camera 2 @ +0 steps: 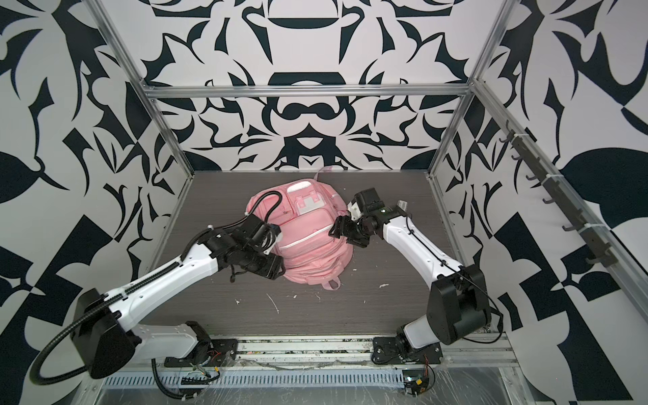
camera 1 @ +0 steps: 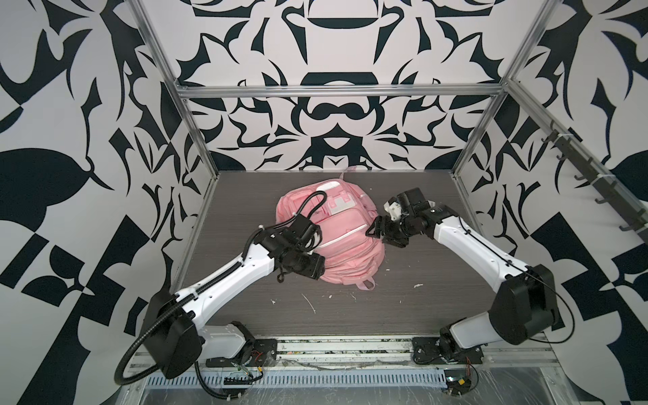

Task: Pack the student bag

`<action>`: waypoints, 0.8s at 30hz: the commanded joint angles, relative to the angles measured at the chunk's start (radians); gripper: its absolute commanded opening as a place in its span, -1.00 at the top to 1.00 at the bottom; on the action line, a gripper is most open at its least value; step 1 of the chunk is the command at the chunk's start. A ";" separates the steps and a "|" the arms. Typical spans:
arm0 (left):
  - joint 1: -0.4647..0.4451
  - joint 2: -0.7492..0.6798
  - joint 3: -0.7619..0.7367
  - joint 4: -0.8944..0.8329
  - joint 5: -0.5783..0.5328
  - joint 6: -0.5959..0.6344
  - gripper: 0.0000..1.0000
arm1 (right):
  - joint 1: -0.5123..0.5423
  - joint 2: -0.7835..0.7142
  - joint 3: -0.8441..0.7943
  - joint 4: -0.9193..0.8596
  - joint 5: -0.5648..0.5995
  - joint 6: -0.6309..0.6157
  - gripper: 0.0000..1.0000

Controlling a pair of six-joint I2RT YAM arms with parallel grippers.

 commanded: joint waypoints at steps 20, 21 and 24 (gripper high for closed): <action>0.123 0.292 0.014 0.228 0.177 0.122 0.46 | 0.080 0.124 -0.076 0.037 0.092 0.024 -0.46; 0.123 0.292 0.015 0.227 0.172 0.126 0.57 | 0.080 0.127 -0.083 0.032 0.105 0.020 -0.45; 0.123 0.292 0.023 0.208 0.159 0.137 0.81 | 0.080 0.127 -0.105 0.031 0.131 0.009 -0.42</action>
